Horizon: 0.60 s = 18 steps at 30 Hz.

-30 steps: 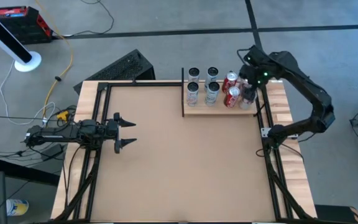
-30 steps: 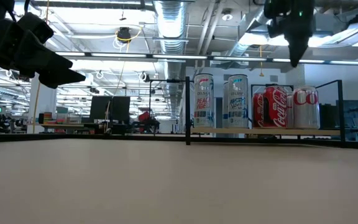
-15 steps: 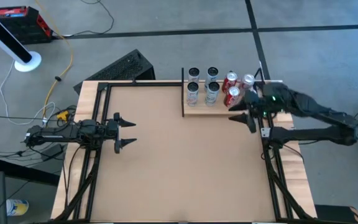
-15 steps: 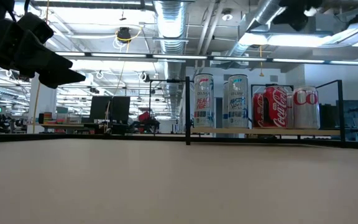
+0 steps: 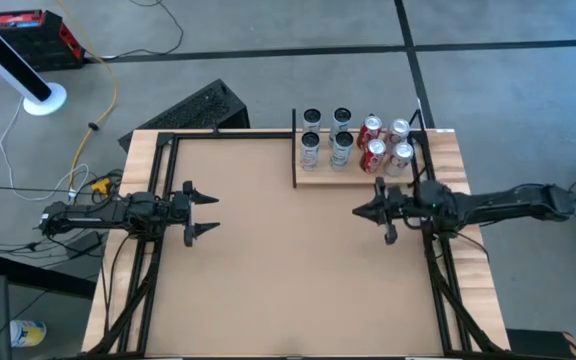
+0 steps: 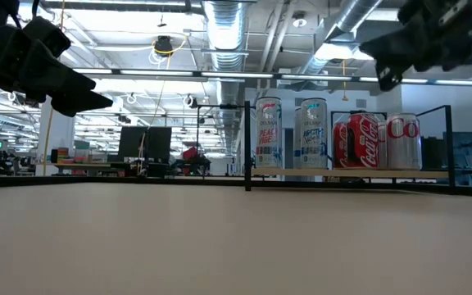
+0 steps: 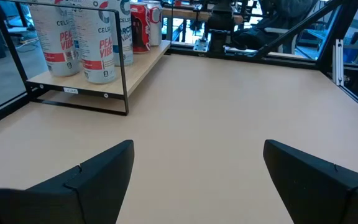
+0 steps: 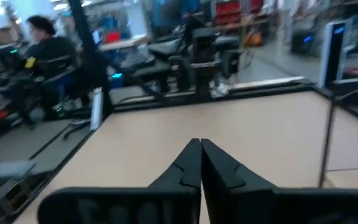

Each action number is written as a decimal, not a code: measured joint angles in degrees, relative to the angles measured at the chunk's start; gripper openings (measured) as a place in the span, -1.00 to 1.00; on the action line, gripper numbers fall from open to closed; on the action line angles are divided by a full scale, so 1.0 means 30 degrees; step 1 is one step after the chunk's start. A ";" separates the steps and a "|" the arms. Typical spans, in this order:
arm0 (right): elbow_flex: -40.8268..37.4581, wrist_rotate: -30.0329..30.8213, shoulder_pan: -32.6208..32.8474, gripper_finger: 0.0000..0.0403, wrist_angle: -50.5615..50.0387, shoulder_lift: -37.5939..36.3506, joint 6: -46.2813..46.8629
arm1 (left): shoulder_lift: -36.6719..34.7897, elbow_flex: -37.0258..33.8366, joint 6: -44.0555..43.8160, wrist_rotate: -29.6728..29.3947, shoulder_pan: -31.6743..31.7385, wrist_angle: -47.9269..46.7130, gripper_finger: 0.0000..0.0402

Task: Place canned beverage on shelf
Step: Return to Home Position

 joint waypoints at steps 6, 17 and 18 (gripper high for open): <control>-0.2500 0.1501 0.0759 -0.87 0.2574 0.0057 -0.0224 | 0.0000 0.0000 0.0000 -0.0004 0.0004 0.0000 0.71; -0.4300 0.2885 0.1841 -0.81 0.5320 0.0051 0.0199 | 0.0000 0.0000 -0.0007 -0.0004 0.0000 0.0000 0.71; -0.4304 0.3071 0.1963 -0.81 0.5165 0.0058 0.0137 | 0.0000 0.0000 0.0000 0.0003 0.0003 0.0000 0.71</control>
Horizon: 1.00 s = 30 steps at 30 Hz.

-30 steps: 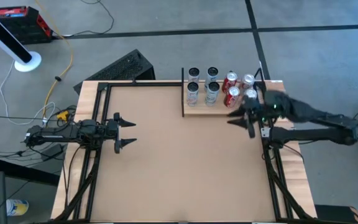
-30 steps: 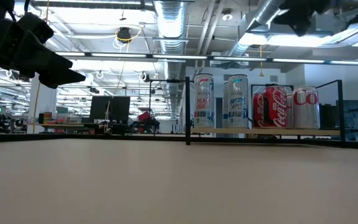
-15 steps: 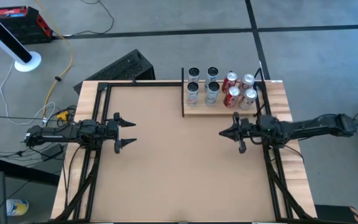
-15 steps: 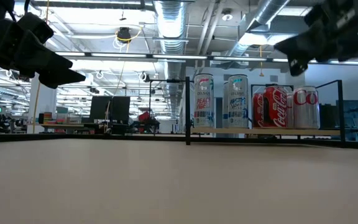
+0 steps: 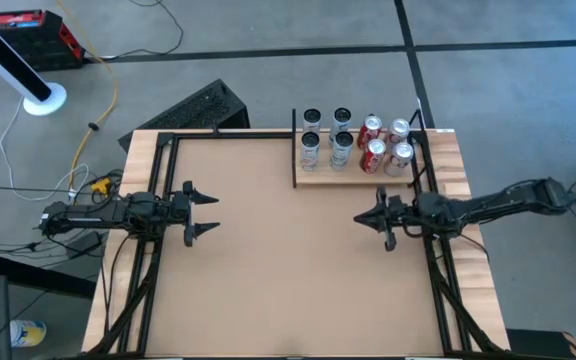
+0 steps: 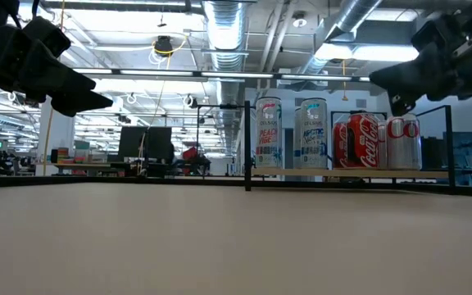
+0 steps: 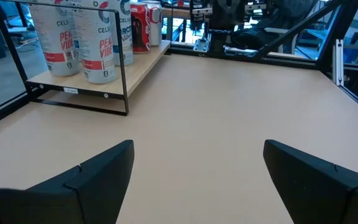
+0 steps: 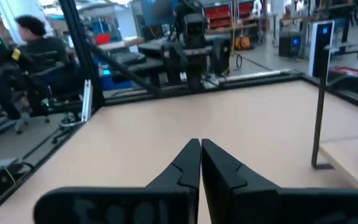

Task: Place canned beverage on shelf
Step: Return to Home Position

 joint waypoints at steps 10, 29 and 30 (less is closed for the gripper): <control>-0.0007 0.0819 0.0305 -0.82 -0.2320 0.0423 0.0589 | 0.0000 0.0000 0.0000 -0.0007 0.0002 0.0000 0.71; -0.0029 0.0812 0.0305 -0.82 -0.6233 0.0423 0.0631 | 0.0000 0.0000 0.0000 -0.0007 0.0004 0.0000 0.71; -0.0029 0.0812 0.0305 -0.82 -0.6280 0.0423 0.0631 | 0.0000 0.0000 -0.0007 -0.0007 -0.0003 0.0000 0.71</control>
